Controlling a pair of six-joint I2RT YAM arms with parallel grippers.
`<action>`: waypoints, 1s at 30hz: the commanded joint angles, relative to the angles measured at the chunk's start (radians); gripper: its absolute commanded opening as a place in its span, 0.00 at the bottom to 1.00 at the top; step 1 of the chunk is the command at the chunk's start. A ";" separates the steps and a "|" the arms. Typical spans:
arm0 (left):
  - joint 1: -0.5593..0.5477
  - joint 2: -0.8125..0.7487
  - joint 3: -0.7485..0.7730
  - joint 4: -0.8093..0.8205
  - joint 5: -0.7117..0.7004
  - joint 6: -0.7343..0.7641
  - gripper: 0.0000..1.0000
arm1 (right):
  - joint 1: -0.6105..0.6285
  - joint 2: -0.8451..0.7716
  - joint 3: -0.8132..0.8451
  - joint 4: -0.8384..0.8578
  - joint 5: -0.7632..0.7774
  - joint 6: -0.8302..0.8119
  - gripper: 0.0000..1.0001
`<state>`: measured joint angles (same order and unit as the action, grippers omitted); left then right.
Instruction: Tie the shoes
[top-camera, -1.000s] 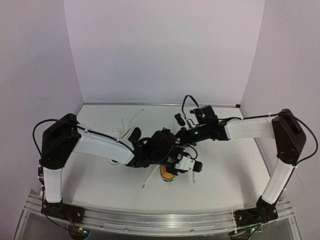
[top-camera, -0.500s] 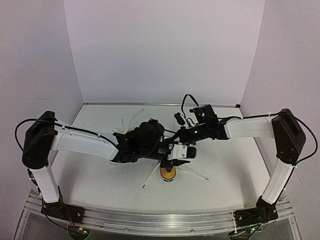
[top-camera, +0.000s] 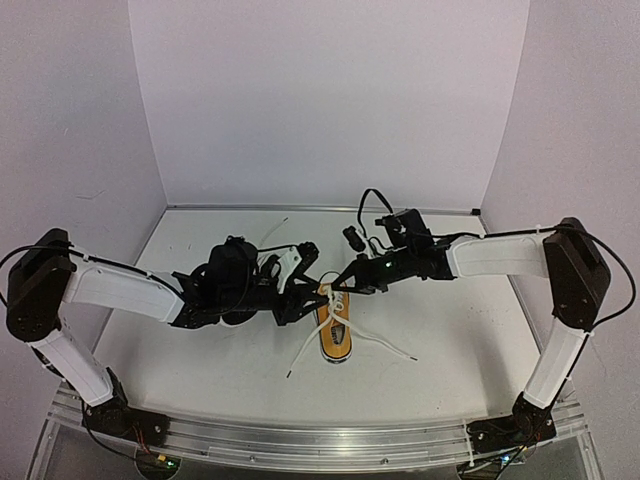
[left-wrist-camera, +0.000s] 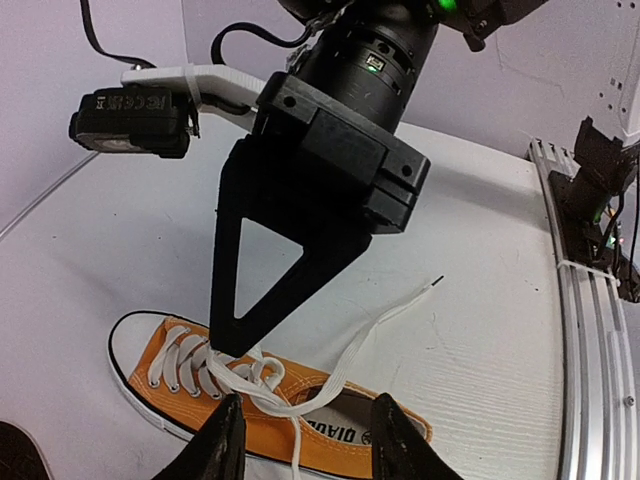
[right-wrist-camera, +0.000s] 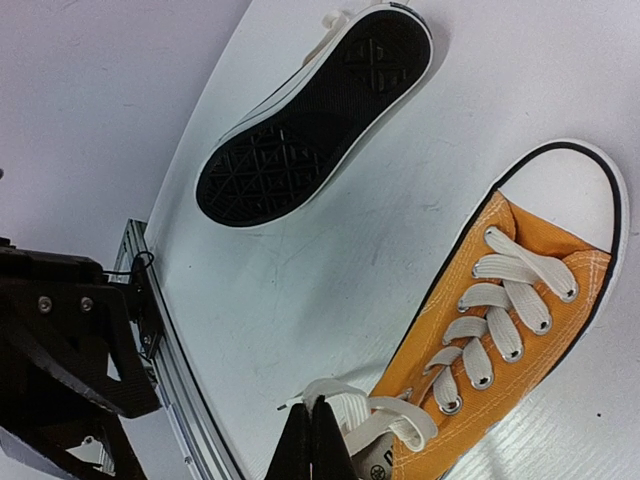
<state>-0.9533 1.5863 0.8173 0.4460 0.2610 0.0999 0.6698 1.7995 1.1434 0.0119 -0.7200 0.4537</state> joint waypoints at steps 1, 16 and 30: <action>0.044 0.005 -0.032 0.118 0.031 -0.139 0.40 | 0.026 0.015 0.058 0.013 -0.010 0.006 0.00; 0.101 -0.097 -0.109 0.115 -0.228 -0.198 0.40 | 0.109 0.123 0.132 -0.012 0.027 0.006 0.00; 0.105 -0.093 -0.086 0.047 -0.247 -0.192 0.42 | 0.149 0.177 0.186 -0.091 0.059 -0.012 0.19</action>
<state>-0.8536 1.5047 0.7094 0.5134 0.0267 -0.0872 0.8143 1.9991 1.2938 -0.0595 -0.6780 0.4566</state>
